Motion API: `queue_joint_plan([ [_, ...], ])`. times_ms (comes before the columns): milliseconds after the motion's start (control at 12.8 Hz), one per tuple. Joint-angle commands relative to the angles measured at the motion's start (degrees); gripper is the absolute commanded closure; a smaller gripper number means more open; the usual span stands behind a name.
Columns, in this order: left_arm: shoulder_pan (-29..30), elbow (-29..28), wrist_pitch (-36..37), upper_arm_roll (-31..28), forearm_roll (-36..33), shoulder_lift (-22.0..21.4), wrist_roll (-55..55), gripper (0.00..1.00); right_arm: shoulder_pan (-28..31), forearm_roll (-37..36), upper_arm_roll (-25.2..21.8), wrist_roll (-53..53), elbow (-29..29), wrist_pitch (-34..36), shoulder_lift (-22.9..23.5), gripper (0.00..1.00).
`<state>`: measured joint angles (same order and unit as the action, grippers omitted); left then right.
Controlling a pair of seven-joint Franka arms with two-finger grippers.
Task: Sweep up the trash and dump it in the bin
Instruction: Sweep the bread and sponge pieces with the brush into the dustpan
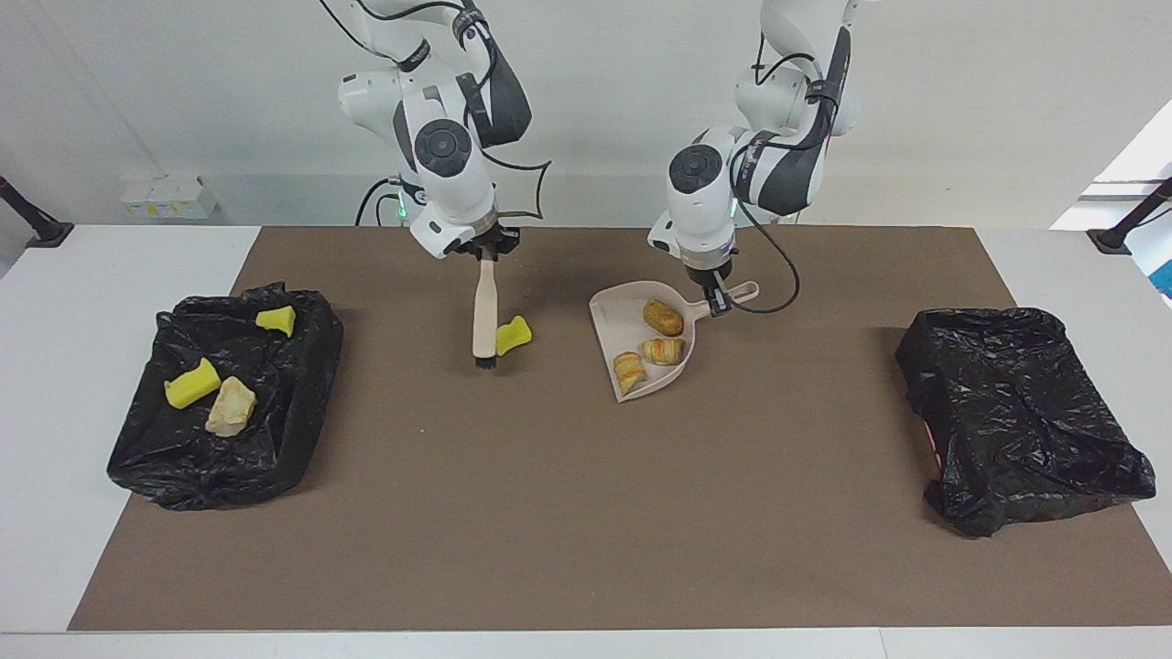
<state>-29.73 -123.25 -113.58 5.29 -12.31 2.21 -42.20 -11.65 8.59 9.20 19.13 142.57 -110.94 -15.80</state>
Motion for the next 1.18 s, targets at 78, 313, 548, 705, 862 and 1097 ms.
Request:
queue_joint_plan([
  [78,-0.76,-2.17,-1.65,-0.28,-1.14,-1.51,1.66,1.0,-0.91,-0.95,0.99,-0.59,3.94,-6.3,-0.55,1.0],
  [313,-0.41,-2.26,-1.82,-0.19,-1.14,-1.59,2.91,1.0,-6.08,0.19,1.08,-3.22,2.19,-9.55,4.09,1.0],
  [548,-0.5,-2.61,-1.21,-0.19,-1.14,-1.77,3.0,1.0,-11.27,6.66,1.08,-3.14,-3.25,-10.35,9.02,1.0],
  [705,-0.5,-3.49,-1.3,-0.19,-1.14,-2.29,3.0,1.0,-15.05,13.44,1.08,-2.52,-5.89,-14.62,13.32,1.0],
  [862,-0.41,-3.84,-1.3,-0.19,-1.14,-2.39,2.91,1.0,-18.66,19.07,1.08,-1.12,-8.44,-18.86,16.41,1.0],
  [1097,-0.41,-3.84,-1.38,-0.19,-1.14,-2.39,2.74,1.0,-19.37,21.73,1.08,0.47,-12.76,-18.27,18.44,1.0],
])
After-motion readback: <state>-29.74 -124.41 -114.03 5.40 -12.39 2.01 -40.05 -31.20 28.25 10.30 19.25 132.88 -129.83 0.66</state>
